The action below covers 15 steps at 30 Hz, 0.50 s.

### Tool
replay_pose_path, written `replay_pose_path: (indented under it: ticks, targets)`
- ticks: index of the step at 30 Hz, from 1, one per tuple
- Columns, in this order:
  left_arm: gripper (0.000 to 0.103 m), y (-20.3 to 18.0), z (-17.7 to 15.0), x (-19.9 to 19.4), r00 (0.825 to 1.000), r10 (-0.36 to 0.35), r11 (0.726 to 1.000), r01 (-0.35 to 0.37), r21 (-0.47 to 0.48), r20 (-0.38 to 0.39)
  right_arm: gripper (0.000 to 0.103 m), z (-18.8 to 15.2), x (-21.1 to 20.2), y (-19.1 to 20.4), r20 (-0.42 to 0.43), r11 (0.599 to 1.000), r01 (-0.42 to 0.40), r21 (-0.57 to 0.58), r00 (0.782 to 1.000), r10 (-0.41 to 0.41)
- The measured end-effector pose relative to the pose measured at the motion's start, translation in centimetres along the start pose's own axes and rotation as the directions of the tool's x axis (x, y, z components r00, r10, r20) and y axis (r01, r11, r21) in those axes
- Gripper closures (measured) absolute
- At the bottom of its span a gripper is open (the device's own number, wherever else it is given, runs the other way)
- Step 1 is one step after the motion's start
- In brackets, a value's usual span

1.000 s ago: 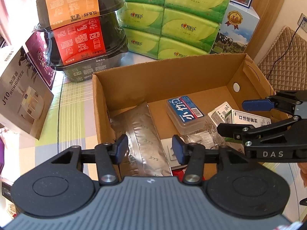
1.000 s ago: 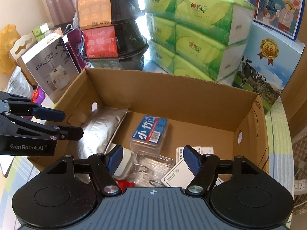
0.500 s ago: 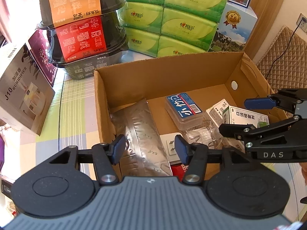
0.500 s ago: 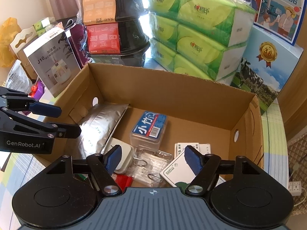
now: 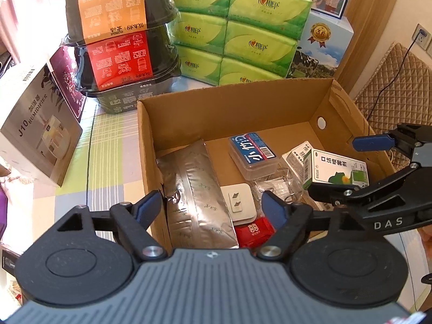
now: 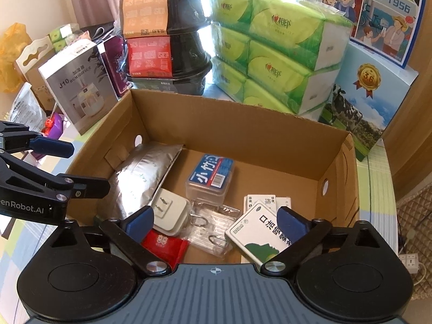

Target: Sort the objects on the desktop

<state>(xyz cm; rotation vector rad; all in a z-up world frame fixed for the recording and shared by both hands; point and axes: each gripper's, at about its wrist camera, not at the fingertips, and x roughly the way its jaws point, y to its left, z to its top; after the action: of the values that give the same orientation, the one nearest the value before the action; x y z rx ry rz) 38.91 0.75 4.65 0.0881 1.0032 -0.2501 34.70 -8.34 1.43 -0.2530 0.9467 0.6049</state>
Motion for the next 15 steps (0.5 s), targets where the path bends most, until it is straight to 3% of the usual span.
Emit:
replay_pose_path:
  ticks: [8, 15]
  targets:
    - [0.003, -0.7, -1.1, -2.5, 0.999, 0.020, 1.000, -0.021, 0.015, 0.040, 0.002, -1.2, -2.1, 0.4, 0.003, 1.000, -0.010, -0.008, 1.000, 0.010]
    - [0.002, -1.4, -2.9, -4.6, 0.998, 0.045, 0.999, -0.046, 0.023, 0.038, 0.002, -2.7, -4.5, 0.6, 0.006, 1.000, -0.004, -0.021, 1.000, 0.004]
